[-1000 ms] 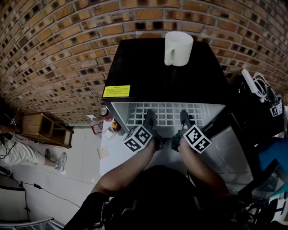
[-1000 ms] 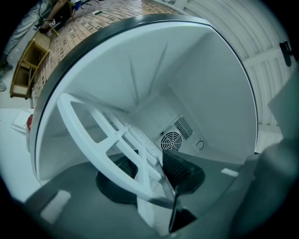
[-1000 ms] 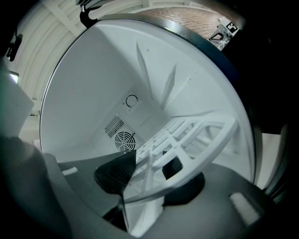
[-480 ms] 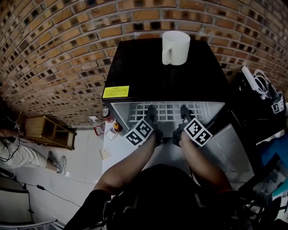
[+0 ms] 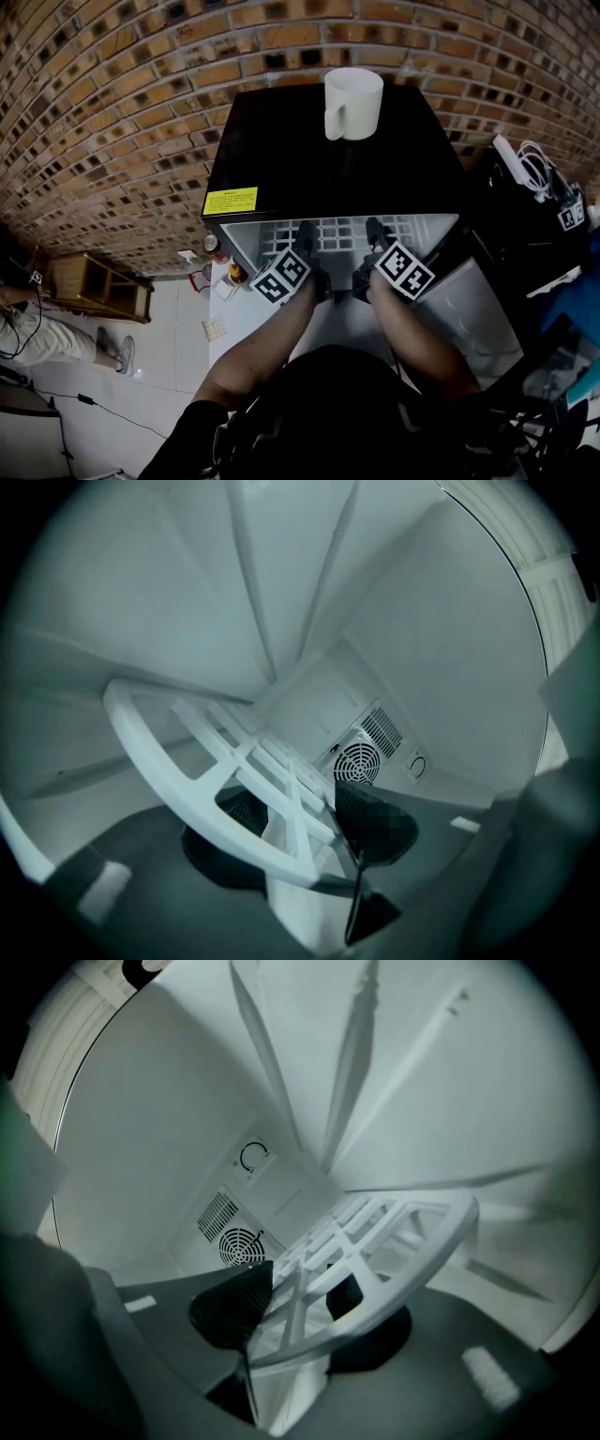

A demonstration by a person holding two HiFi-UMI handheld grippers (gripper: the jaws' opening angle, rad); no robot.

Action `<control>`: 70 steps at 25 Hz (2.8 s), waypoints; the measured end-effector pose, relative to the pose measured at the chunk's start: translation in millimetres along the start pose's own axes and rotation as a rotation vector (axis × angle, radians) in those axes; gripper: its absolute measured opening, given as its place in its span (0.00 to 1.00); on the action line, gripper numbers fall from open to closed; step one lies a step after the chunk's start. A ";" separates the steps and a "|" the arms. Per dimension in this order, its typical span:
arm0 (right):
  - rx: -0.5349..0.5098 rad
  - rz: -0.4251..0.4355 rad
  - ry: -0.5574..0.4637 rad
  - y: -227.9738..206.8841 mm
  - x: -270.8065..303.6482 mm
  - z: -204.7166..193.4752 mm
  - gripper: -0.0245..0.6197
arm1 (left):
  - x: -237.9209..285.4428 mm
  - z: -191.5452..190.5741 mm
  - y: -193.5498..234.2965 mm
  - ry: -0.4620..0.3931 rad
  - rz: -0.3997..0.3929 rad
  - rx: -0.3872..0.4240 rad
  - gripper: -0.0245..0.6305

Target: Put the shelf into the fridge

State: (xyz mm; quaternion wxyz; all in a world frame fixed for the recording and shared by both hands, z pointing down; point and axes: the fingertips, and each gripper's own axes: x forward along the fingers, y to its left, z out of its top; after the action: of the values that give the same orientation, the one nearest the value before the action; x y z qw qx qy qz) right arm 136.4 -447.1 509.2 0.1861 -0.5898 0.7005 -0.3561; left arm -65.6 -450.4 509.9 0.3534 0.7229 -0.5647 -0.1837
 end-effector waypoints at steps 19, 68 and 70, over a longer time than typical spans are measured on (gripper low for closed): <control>0.030 0.007 0.016 -1.0 1.2 0.6 0.33 | 2.8 0.6 3.5 0.012 0.001 0.037 0.45; -0.309 0.165 0.082 102.9 -234.8 -51.2 0.05 | -242.0 -34.1 -65.6 0.294 -0.713 0.182 0.02; -0.368 0.171 0.075 104.3 -244.9 -48.9 0.05 | -252.9 -41.4 -69.8 0.308 -0.708 0.203 0.02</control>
State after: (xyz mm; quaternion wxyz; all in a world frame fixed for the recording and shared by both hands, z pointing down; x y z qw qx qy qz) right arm 88.3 -193.3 428.3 0.0782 -0.5385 0.8078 -0.2267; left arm -64.7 -190.6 454.2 0.2756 0.9231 -0.2362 -0.1268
